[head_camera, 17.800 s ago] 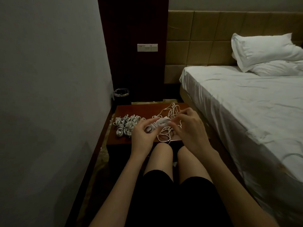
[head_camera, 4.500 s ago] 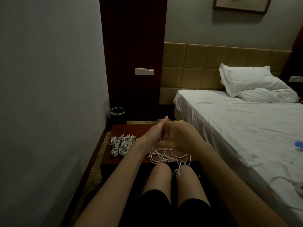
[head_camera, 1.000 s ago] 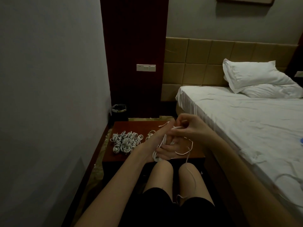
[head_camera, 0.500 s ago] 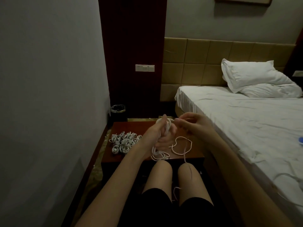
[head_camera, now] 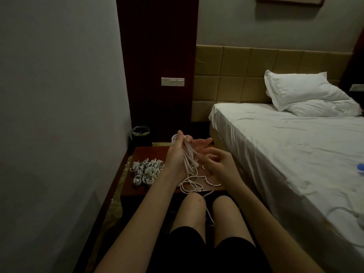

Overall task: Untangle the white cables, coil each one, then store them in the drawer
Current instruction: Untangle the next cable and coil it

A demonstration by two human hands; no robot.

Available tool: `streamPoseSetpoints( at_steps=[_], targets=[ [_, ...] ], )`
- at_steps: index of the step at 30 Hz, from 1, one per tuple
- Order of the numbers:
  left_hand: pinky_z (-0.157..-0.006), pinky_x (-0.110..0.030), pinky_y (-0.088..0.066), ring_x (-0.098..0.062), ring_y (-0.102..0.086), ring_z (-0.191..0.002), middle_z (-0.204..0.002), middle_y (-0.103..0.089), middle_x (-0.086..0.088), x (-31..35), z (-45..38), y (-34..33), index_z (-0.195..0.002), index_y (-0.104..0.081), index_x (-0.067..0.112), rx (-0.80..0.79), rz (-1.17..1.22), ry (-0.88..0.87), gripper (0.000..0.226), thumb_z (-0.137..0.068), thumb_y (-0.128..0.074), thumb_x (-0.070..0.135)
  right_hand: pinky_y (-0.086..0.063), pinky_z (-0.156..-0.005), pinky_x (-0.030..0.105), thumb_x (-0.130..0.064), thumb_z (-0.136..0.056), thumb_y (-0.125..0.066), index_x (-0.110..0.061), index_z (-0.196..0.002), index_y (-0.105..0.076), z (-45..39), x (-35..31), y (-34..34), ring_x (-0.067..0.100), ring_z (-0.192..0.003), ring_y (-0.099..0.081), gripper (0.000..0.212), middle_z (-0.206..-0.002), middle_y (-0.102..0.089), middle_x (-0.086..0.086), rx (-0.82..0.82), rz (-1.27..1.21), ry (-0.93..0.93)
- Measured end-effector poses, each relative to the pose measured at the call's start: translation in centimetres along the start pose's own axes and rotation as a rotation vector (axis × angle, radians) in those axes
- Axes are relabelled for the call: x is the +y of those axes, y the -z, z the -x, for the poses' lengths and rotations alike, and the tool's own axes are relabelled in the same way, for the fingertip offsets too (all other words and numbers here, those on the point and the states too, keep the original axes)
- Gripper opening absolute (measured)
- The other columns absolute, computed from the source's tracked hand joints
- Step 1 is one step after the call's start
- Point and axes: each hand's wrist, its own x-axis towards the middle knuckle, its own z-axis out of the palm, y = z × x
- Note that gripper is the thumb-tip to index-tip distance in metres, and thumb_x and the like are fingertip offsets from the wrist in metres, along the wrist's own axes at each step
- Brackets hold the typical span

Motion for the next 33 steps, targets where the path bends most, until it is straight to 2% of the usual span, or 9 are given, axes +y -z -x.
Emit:
streamPoseSetpoints(
  at_steps=[3, 6, 10, 13, 19, 23, 26, 29, 33],
  targets=[
    [-0.069, -0.033, -0.053, -0.015, -0.062, -0.047, -0.044, -0.044, 0.003, 1.0, -0.4, 0.5, -0.063, -0.039, 0.016, 0.110, 0.188, -0.063, 0.049, -0.104, -0.032, 0.041, -0.037, -0.043, 0.014, -0.017, -0.086, -0.066, -0.006, -0.085, -0.066, 0.4, 0.5, 1.0, 0.002, -0.044, -0.048, 0.011, -0.055, -0.058, -0.004, -0.044, -0.022, -0.107],
    [-0.035, -0.014, -0.034, -0.004, -0.031, -0.029, -0.040, -0.031, 0.007, 2.0, -0.9, 1.7, -0.061, -0.038, 0.018, 0.148, 0.273, -0.069, 0.050, -0.103, -0.034, 0.043, -0.040, -0.048, 0.011, -0.015, -0.090, -0.062, -0.009, -0.089, -0.067, 1.0, 0.1, 1.5, -0.002, -0.049, -0.055, 0.007, -0.060, -0.063, -0.009, -0.150, 0.211, -0.069],
    [-0.027, -0.015, -0.016, -0.003, -0.024, -0.027, -0.038, -0.027, 0.007, 1.8, -1.1, 2.2, -0.060, -0.035, 0.018, 0.161, 0.087, -0.057, 0.051, -0.104, -0.031, 0.043, -0.046, -0.065, 0.008, -0.017, -0.091, -0.064, -0.015, -0.105, -0.072, 1.3, -2.2, 1.7, -0.014, -0.070, -0.057, 0.016, -0.093, -0.069, -0.010, -0.456, 0.691, 0.108],
    [-0.029, -0.015, -0.016, -0.004, -0.023, -0.027, -0.038, -0.027, 0.007, 1.0, -0.9, 1.7, -0.059, -0.036, 0.017, 0.153, -0.097, -0.005, 0.052, -0.104, -0.032, 0.042, -0.041, -0.071, 0.000, -0.013, -0.091, -0.065, -0.012, -0.109, -0.072, 0.8, -4.8, 0.4, -0.018, -0.077, -0.054, 0.020, -0.100, -0.067, -0.011, -0.691, 0.786, 0.241],
    [-0.036, -0.015, -0.041, -0.008, -0.056, -0.036, -0.040, -0.056, 0.000, 1.1, 0.3, -0.7, -0.072, -0.047, 0.012, 0.162, -0.519, 0.113, 0.041, -0.102, -0.039, 0.039, -0.040, -0.061, 0.005, -0.021, -0.077, -0.079, -0.015, -0.089, -0.062, -1.6, -6.1, -0.5, -0.008, -0.062, -0.051, 0.022, -0.080, -0.062, -0.006, -0.463, 0.803, 0.387],
    [-0.060, -0.018, -0.050, -0.007, -0.063, -0.067, -0.074, -0.066, 0.001, 0.8, 0.1, 0.0, -0.103, -0.057, 0.016, 0.061, -0.692, 0.131, 0.031, -0.104, -0.035, 0.038, -0.043, -0.059, 0.006, -0.038, -0.071, -0.083, -0.012, -0.097, -0.064, -1.9, -5.5, -0.1, -0.002, -0.061, -0.056, 0.041, -0.078, -0.064, -0.009, -0.370, 0.858, 0.367],
    [-0.040, -0.017, -0.040, -0.008, -0.053, -0.039, -0.055, -0.057, 0.002, 0.5, 0.5, 0.4, -0.085, -0.060, 0.014, 0.016, -0.760, 0.198, 0.045, -0.104, -0.031, 0.042, -0.049, -0.059, 0.018, -0.049, -0.069, -0.080, -0.016, -0.092, -0.066, -1.8, -5.0, 0.1, 0.007, -0.066, -0.063, 0.043, -0.077, -0.069, -0.005, -0.328, 0.915, 0.311],
    [-0.033, -0.016, -0.017, -0.007, -0.028, -0.029, -0.039, -0.034, 0.004, 0.5, 0.4, 1.2, -0.053, -0.050, 0.017, -0.141, -0.638, 0.324, 0.063, -0.100, -0.029, 0.053, -0.046, -0.054, 0.017, -0.029, -0.076, -0.080, -0.022, -0.081, -0.065, -2.3, -5.2, 1.0, 0.002, -0.059, -0.060, 0.018, -0.068, -0.064, -0.009, -0.447, 0.688, 0.176],
    [-0.033, -0.017, -0.008, -0.003, -0.021, -0.027, -0.040, -0.030, 0.007, 0.2, 0.4, 2.3, -0.060, -0.046, 0.019, -0.397, -0.603, 0.423, 0.060, -0.083, -0.040, 0.074, -0.054, -0.067, 0.018, -0.014, -0.081, -0.072, -0.022, -0.083, -0.069, -2.6, -6.4, 3.9, 0.007, -0.074, -0.068, 0.009, -0.079, -0.069, -0.005, -0.434, 0.494, 0.181]
  ],
)
